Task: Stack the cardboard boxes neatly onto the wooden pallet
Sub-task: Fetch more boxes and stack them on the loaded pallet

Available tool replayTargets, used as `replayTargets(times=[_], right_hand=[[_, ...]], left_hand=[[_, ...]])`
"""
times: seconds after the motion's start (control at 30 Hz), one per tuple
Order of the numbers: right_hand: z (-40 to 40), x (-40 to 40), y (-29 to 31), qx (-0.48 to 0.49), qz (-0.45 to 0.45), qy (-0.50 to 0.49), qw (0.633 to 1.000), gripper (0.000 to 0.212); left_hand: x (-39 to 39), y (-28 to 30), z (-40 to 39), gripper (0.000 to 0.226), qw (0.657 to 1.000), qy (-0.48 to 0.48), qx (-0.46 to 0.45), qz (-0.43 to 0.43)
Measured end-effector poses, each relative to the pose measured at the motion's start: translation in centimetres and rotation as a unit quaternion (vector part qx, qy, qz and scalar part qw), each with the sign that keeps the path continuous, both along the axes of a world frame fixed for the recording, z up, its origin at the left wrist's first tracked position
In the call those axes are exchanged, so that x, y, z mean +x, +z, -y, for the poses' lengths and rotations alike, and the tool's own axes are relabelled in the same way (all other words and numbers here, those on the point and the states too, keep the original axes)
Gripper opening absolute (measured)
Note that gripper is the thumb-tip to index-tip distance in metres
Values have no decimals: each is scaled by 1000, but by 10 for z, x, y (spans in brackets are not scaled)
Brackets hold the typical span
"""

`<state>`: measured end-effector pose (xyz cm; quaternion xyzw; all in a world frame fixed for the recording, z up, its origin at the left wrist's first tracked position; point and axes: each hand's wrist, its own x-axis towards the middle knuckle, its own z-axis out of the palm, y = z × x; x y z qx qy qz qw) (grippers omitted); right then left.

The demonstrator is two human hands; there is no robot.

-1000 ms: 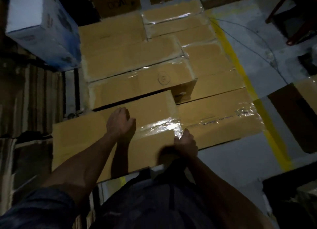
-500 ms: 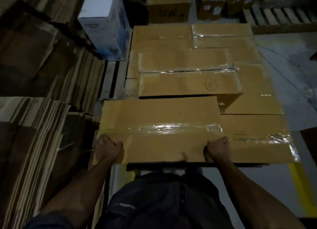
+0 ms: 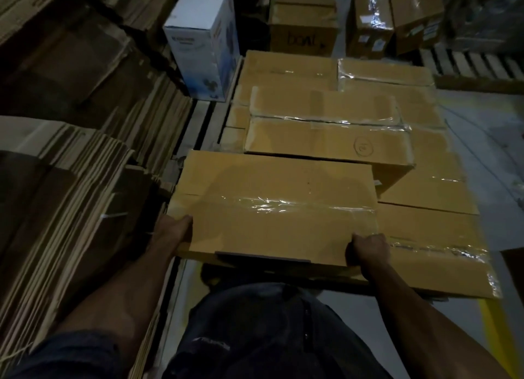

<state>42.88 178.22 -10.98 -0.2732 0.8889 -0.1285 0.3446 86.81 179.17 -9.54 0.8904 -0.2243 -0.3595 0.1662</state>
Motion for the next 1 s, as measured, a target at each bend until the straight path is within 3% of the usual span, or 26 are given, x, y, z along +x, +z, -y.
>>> replayTargets(times=[0.27, 1.0], right_hand=[[4, 0, 5, 24, -26, 20, 999, 68], [0, 3, 5, 24, -26, 21, 999, 67]], left_hand=[[22, -16, 14, 76, 1000, -1, -9, 0], [13, -27, 13, 79, 997, -24, 21, 65]])
